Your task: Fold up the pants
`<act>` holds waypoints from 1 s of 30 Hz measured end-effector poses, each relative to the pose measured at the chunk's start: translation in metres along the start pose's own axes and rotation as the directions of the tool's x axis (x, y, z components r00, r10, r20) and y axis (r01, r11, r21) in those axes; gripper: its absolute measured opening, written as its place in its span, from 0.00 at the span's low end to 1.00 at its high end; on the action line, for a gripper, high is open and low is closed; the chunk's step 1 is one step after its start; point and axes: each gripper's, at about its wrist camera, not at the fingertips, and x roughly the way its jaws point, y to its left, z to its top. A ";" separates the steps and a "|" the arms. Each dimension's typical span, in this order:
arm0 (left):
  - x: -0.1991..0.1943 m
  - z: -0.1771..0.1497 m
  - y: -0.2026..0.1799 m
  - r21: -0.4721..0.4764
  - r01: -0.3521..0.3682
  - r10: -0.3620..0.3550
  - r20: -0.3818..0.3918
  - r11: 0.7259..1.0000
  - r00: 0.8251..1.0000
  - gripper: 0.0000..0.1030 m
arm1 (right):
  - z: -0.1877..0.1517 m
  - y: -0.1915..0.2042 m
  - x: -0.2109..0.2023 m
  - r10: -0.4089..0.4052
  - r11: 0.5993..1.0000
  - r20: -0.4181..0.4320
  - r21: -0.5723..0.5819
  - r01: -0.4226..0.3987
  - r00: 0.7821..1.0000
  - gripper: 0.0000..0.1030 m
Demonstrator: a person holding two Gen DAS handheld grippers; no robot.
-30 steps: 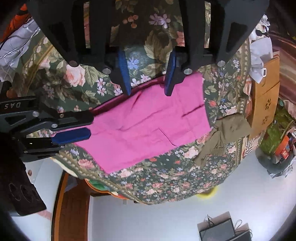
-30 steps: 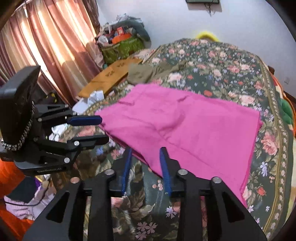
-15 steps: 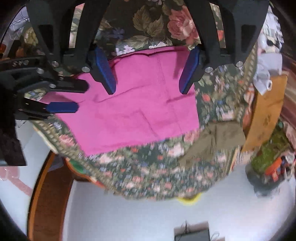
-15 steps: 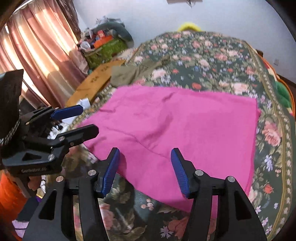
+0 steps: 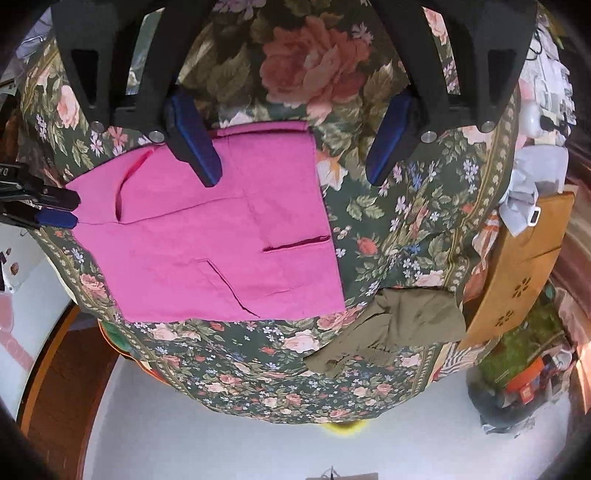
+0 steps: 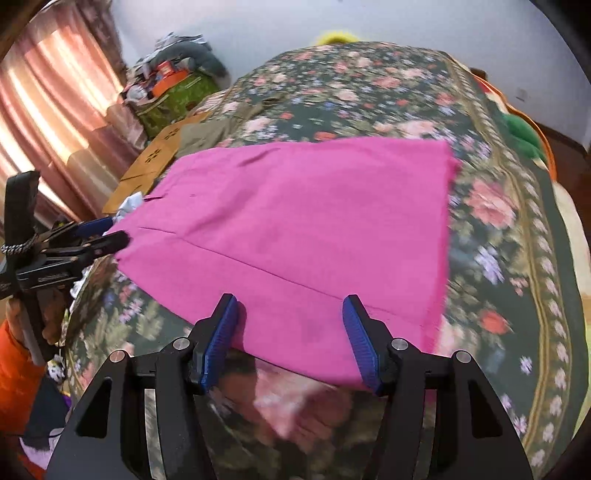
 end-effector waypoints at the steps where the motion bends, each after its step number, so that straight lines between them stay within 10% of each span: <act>1: -0.001 -0.001 0.000 0.001 -0.003 0.003 0.003 1.000 1.000 0.80 | -0.002 -0.004 -0.001 -0.004 1.000 0.000 0.011 0.004 1.000 0.53; 15: 0.001 0.002 0.007 -0.065 0.022 -0.024 -0.032 0.998 0.999 0.82 | -0.021 -0.035 -0.019 -0.096 0.995 -0.001 0.037 0.096 0.995 0.51; 30: -0.012 0.068 0.039 -0.152 0.018 -0.010 0.057 0.988 0.998 0.81 | 0.040 -0.039 -0.041 -0.106 0.994 0.131 0.007 0.106 0.986 0.53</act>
